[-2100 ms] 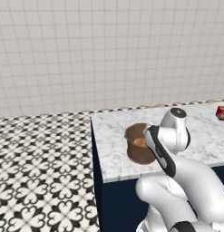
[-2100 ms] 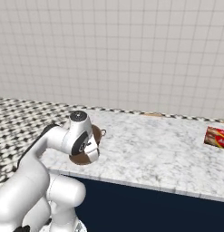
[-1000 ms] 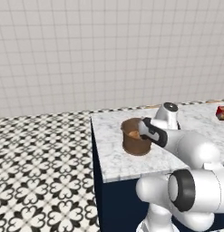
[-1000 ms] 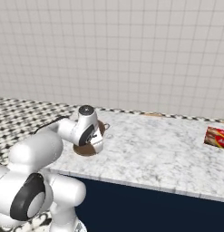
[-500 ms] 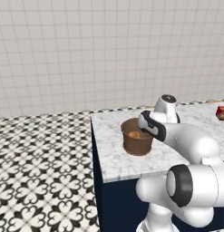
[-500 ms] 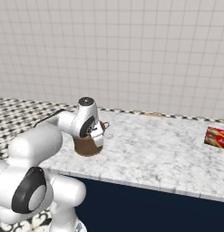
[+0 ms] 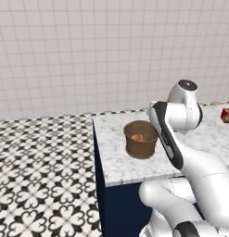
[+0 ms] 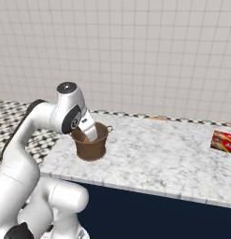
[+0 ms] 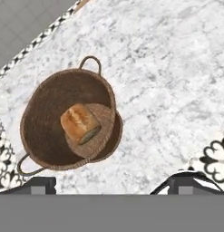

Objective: Open the cabinet, pick up the bread from the cabinet and place it in the basket. Then move the basket to the dining counter.

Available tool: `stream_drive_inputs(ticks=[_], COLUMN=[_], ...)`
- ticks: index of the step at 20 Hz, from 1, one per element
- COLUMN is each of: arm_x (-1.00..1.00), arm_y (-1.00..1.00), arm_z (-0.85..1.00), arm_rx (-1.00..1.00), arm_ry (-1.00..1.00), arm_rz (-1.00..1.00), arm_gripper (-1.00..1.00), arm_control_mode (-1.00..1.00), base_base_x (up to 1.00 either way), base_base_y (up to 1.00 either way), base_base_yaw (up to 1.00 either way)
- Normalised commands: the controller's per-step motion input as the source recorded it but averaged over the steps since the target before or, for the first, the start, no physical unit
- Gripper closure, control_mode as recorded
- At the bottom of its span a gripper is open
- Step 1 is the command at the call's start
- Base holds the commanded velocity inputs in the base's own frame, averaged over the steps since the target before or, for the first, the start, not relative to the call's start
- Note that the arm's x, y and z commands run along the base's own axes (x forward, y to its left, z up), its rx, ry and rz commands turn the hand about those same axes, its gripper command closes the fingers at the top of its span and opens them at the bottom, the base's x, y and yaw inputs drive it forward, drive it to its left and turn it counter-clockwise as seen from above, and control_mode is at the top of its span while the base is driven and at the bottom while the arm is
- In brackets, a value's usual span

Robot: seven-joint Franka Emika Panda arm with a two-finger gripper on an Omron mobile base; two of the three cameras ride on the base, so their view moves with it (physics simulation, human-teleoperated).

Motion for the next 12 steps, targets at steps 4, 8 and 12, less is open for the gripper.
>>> stream_drive_inputs(ticks=[4,8,12], arm_x=[-1.00,-0.75,-0.07], arm_y=[0.31,0.39,0.94], arm_z=[1.00,0.67,0.49], arm_rx=[-0.21,-0.31,-0.58], arm_ry=[-0.29,-0.39,0.00], arm_rz=[0.46,0.41,0.11], arm_gripper=[-1.00,-1.00,-1.00], arm_control_mode=[-1.00,-1.00,-1.00], base_base_x=[0.00,0.00,0.00], base_base_y=[0.00,0.00,0.00], base_base_yaw=[0.00,0.00,0.00])
